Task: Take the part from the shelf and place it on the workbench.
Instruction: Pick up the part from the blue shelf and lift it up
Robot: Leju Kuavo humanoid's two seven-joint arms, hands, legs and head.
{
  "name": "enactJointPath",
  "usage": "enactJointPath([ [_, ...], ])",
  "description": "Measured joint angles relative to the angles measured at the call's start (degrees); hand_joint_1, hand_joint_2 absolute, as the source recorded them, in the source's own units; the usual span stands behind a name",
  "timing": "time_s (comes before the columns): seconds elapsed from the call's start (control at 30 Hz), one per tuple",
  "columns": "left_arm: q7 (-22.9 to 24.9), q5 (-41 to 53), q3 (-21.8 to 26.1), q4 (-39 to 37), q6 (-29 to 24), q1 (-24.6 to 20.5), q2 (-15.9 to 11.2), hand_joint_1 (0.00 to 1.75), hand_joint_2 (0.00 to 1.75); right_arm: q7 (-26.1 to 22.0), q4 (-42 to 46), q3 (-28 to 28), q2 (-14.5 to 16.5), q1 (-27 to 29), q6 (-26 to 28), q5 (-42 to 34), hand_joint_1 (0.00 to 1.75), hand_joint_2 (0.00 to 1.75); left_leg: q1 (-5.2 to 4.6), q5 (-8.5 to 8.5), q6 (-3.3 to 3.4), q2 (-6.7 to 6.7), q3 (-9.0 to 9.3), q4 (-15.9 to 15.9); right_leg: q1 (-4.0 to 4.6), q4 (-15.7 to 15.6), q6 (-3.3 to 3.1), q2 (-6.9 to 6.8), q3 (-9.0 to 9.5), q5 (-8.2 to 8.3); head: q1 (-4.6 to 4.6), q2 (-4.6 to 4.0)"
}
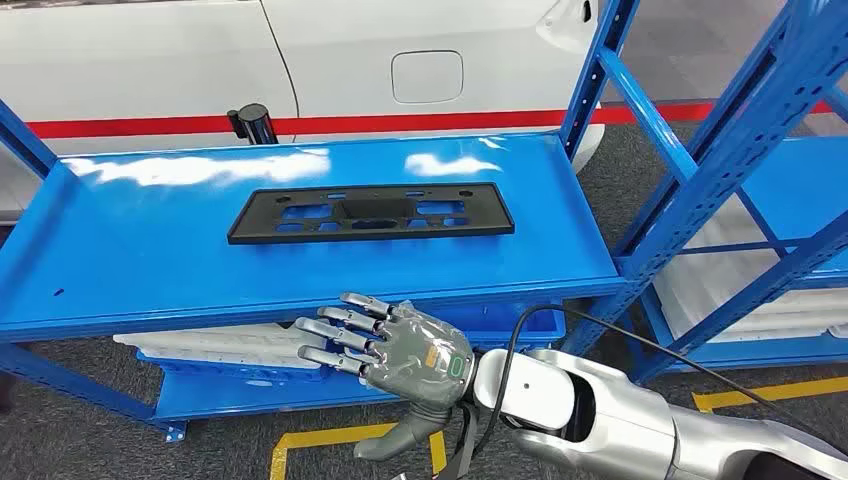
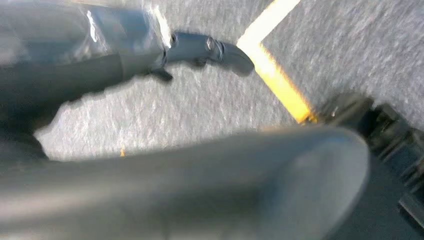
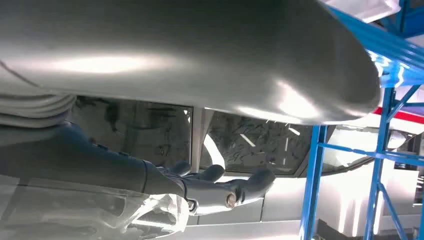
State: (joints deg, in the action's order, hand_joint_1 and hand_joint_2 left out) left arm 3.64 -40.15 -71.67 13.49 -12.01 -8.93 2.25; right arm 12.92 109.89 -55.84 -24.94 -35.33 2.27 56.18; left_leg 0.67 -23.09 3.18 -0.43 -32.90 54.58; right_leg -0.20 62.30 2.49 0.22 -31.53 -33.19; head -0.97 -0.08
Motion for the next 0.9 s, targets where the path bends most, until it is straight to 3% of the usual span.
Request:
enactJointPath([
  [0.07,-0.1,0.0,0.0,0.0,0.0,0.0,0.0,0.0,0.0,0.0,0.0,0.0,0.0,0.1,0.0,0.0,0.0,0.0,0.01,-0.22,0.13,0.0,0.18,0.0,-0.2,4.5,0.19,0.0,-2.8,-1.3,0.0,-0.01],
  [0.1,-0.1,0.0,0.0,0.0,0.0,0.0,0.0,0.0,0.0,0.0,-0.1,0.0,0.0,0.2,0.0,-0.1,0.0,0.0,0.02,-0.44,0.21,-0.01,0.38,0.0,-0.36,8.0,0.36,-0.01,-5.12,-1.95,-0.01,-0.01],
  [0.13,-0.1,0.0,0.0,0.0,0.0,0.1,0.0,0.0,0.0,0.0,-0.1,-0.1,0.0,0.2,0.0,-0.2,0.0,0.0,0.03,-0.66,0.2,-0.05,0.64,0.0,-0.51,9.5,0.46,-0.01,-6.59,-1.49,-0.01,-0.01],
  [0.17,-0.1,0.0,0.0,0.0,0.0,0.2,0.0,0.0,0.0,0.0,-0.1,-0.1,0.0,0.3,0.0,-0.2,0.0,0.0,0.06,-0.9,0.11,-0.11,0.97,0.0,-0.63,8.6,0.51,-0.01,-6.89,0.17,-0.01,-0.01],
  [0.27,-0.2,0.0,0.0,0.0,0.0,0.1,0.0,0.0,0.0,0.0,-0.1,-0.1,0.0,0.2,0.0,-0.3,0.0,0.0,0.03,-1.65,-0.51,-0.39,1.98,0.0,-0.71,-2.9,0.39,-0.01,-2.89,7.26,-0.01,-0.01],
  [0.33,-0.2,0.0,0.0,0.0,0.0,0.0,0.0,0.0,0.0,0.0,-0.1,-0.1,0.1,0.2,0.1,-0.4,0.0,0.0,-0.13,-1.96,-1.12,-0.49,2.14,0.0,-0.47,-7.0,0.08,0.06,-1.31,8.52,0.03,-0.01],
  [0.43,-0.2,0.0,0.0,0.0,0.0,0.0,0.0,0.0,0.0,0.0,-0.1,-0.1,0.0,0.2,0.1,-0.4,0.0,0.0,0.01,-2.34,-2.08,-0.46,2.1,0.0,-0.38,-7.5,-0.88,0.1,-1.14,8.52,0.05,-0.01],
  [0.5,-0.3,0.0,0.0,0.0,0.1,0.0,0.0,0.0,0.0,0.0,-0.1,-0.1,0.1,0.1,0.1,-0.4,0.0,0.0,0.18,-4.39,-2.63,-0.32,0.58,3.3,-0.54,-7.8,-1.61,0.02,-0.91,8.68,0.11,-0.01],
  [0.57,-0.3,0.0,0.0,0.0,0.1,0.1,0.0,0.0,0.0,0.0,-0.1,-0.1,0.2,0.1,0.2,-0.4,0.0,0.0,0.22,-7.94,-2.98,-0.22,-3.31,11.1,-0.46,-7.8,-2.02,-0.05,-0.84,8.57,0.16,-0.01],
  [0.63,-0.3,0.1,0.0,0.0,0.1,0.2,0.0,0.0,0.0,0.0,-0.2,-0.3,0.3,0.1,0.2,-0.4,0.0,0.0,0.22,-9.42,-3.1,-0.2,-6.49,17.0,-0.3,-7.8,-2.18,-0.03,-0.78,8.46,0.14,-0.01],
  [0.67,-0.3,0.1,0.0,0.0,0.1,0.2,0.0,0.0,0.0,0.0,-0.2,-0.5,0.3,0.1,0.2,-0.4,0.0,0.0,0.2,-8.56,-3.02,-0.2,-6.59,16.7,-0.24,-7.8,-2.21,0.01,-0.7,8.4,0.14,-0.01],
  [0.7,-0.3,0.1,0.0,0.0,0.1,0.2,0.0,0.0,0.0,0.0,-0.2,-0.6,0.3,0.1,0.2,-0.4,0.0,0.0,0.16,-6.8,-2.84,-0.2,-5.56,14.1,-0.18,-7.8,-2.2,0.05,-0.57,8.32,0.15,-0.01],
  [0.77,-0.3,0.2,0.0,0.0,0.1,0.2,0.0,0.0,0.0,-0.1,-0.3,-0.7,0.3,0.1,0.2,-0.4,0.0,0.0,-0.1,-2.83,-2.17,-0.17,-1.82,5.6,0.02,-7.7,-2.03,0.12,-0.31,8.08,0.15,-0.01],
  [0.8,-0.3,0.2,0.0,0.0,0.1,0.1,-0.1,0.0,0.0,-0.1,-0.3,-0.8,0.3,0.1,0.2,-0.4,0.0,0.0,-0.27,-1.61,-1.84,-0.13,-0.32,2.4,0.14,-7.7,-1.86,0.14,-0.24,7.97,0.13,-0.01],
  [0.83,-0.3,0.3,0.0,0.0,0.1,0.1,-0.1,0.0,0.0,-0.1,-0.3,-0.8,0.3,0.1,0.2,-0.4,0.0,0.0,-0.42,-1.05,-1.57,-0.1,0.55,0.5,0.23,-7.7,-1.67,0.14,-0.22,7.88,0.09,-0.01],
  [0.9,-0.3,0.7,0.0,0.0,0.2,0.1,-0.1,0.0,0.0,-0.1,-0.3,-0.9,0.4,0.0,0.2,-0.4,0.0,0.0,-0.54,-0.92,-1.21,-0.1,0.82,-0.2,0.23,-7.8,-1.2,0.11,-0.18,7.84,0.04,-0.01],
])
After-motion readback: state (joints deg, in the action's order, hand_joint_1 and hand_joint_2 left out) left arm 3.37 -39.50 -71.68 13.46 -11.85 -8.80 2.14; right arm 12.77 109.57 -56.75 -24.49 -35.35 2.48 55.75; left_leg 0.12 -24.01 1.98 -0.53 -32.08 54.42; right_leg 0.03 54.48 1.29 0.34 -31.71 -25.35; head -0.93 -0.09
